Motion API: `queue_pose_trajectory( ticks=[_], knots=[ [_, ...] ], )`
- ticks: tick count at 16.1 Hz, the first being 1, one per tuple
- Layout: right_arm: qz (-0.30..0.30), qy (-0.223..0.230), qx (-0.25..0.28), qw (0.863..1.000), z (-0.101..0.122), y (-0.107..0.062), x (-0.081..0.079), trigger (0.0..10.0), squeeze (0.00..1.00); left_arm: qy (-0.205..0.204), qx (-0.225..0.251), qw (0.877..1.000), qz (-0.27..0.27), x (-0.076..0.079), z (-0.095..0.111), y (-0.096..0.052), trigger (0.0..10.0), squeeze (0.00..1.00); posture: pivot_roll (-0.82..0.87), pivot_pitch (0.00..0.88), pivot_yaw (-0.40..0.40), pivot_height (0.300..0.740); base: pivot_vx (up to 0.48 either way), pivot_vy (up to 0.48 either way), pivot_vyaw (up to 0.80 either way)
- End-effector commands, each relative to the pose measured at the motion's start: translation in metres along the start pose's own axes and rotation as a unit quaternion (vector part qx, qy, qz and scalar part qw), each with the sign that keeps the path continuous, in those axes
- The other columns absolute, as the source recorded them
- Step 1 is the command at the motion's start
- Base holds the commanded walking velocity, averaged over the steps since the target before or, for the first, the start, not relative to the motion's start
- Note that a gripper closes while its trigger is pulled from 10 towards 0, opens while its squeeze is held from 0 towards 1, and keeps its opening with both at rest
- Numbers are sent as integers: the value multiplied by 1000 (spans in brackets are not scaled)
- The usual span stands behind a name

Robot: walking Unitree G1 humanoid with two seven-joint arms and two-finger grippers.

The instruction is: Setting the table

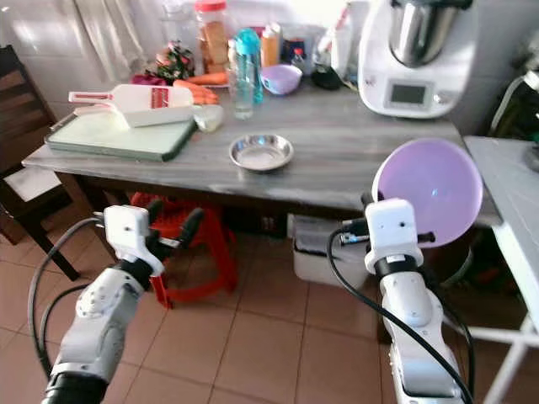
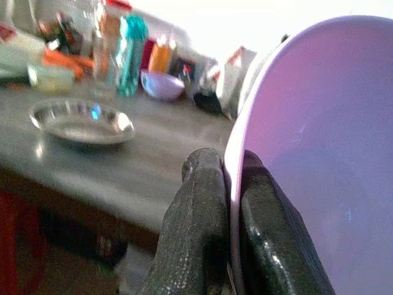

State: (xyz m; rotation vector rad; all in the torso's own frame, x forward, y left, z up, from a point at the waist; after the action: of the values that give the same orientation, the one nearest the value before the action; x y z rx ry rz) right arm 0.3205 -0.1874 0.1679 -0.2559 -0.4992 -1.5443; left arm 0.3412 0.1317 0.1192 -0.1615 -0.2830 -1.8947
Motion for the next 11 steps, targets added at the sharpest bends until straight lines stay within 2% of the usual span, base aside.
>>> queue_pose_trajectory(
  ticks=[1,3,5,7,11],
  knots=[
    [2,9,8,1000,7,-2,-6,10000,0,13,-4,1000,15,-9,2,-9,10000,0,-22,0,43,740,364,0,0],
    [-3,11,5,1000,7,-4,-3,10000,0,19,-9,1000,20,-12,2,-19,10000,0,-18,0,40,740,368,0,0],
    [-9,17,-8,1000,1,-8,-2,10000,0,28,-30,998,43,-27,-6,-39,10000,0,-7,0,28,740,360,0,0],
    [-5,18,-6,1000,2,-7,-5,10000,0,27,-29,998,42,-25,-4,-38,10000,0,-4,0,26,740,349,0,0],
    [2,13,7,1000,9,-1,-6,10000,0,23,-20,999,33,-18,1,-26,10000,0,-4,0,26,740,334,0,0]
  ],
)
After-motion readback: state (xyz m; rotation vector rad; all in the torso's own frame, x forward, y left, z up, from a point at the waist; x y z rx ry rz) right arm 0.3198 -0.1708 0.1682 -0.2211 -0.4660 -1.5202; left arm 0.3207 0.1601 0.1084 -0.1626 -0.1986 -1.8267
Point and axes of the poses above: a point about 5 cm out from each wrist's last joint towards the gripper, its own y axis pointing out of the wrist towards the gripper, its own z axis along the axis of the wrist's last joint, x = y × z, the point moved 5 cm from there along y, pointing out of the wrist towards the gripper, and after that the axes turned 9 degrees about -y, right-handed, at the moved point
